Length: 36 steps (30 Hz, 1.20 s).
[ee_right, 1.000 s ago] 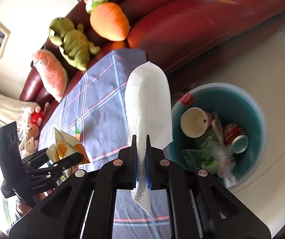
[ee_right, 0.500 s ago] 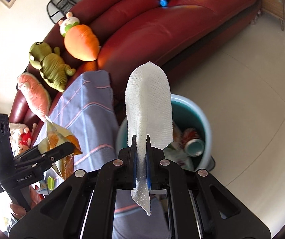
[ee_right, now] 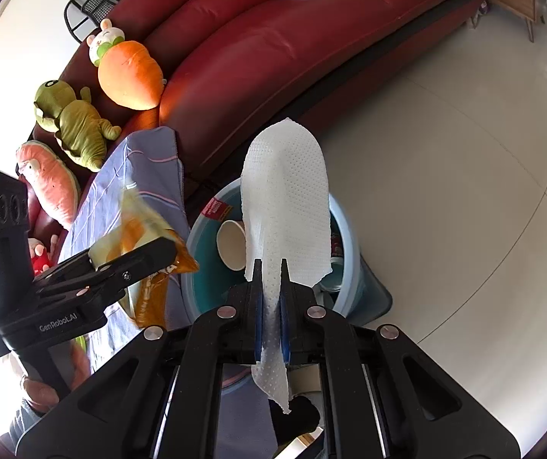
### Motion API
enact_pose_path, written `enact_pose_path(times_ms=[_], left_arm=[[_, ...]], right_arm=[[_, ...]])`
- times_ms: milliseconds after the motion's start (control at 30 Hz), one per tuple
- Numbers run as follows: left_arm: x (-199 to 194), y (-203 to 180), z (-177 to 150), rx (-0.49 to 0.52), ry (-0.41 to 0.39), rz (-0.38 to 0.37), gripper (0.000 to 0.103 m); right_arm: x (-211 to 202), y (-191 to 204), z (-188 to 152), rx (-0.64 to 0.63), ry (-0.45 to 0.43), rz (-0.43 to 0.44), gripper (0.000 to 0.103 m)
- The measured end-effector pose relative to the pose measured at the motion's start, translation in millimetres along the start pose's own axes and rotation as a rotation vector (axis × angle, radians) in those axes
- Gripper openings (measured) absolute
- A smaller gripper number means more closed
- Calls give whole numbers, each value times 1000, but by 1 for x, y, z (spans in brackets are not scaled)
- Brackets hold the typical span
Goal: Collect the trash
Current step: 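Carry the packet and napkin to the teal bin and open the left tool to drop the packet, then open the right tool over the teal bin to drop the white napkin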
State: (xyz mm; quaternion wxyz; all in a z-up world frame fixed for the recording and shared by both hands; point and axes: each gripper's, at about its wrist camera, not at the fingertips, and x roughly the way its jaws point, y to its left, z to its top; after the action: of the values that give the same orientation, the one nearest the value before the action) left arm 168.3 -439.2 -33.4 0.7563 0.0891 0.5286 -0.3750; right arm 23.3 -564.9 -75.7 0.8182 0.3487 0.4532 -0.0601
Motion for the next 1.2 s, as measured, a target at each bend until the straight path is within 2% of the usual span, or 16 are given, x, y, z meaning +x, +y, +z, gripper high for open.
enact_pose_path(times_ms=[67,167,600,1100,1167,1200], left_arm=[[4,-1,2,-12,2,7,90],[5,-1,3,-23,6,25,92],[-17,25,-26,-25,15,116,94],[-52,73,-70,-123,-4,114,94],[-57,82,-74,-144,-9,118,94],[-59,84,-76,-150,-11,120,94]], right_arm=[[-1,-3,0,1,4,-5,7],[1,-4,0,1,10,-10,7],[19,18,4,-44,51,9,7],[62,69,0,-143,148,21,10],[68,72,-3,-146,161,13,13],[72,74,-4,-145,166,6,19]])
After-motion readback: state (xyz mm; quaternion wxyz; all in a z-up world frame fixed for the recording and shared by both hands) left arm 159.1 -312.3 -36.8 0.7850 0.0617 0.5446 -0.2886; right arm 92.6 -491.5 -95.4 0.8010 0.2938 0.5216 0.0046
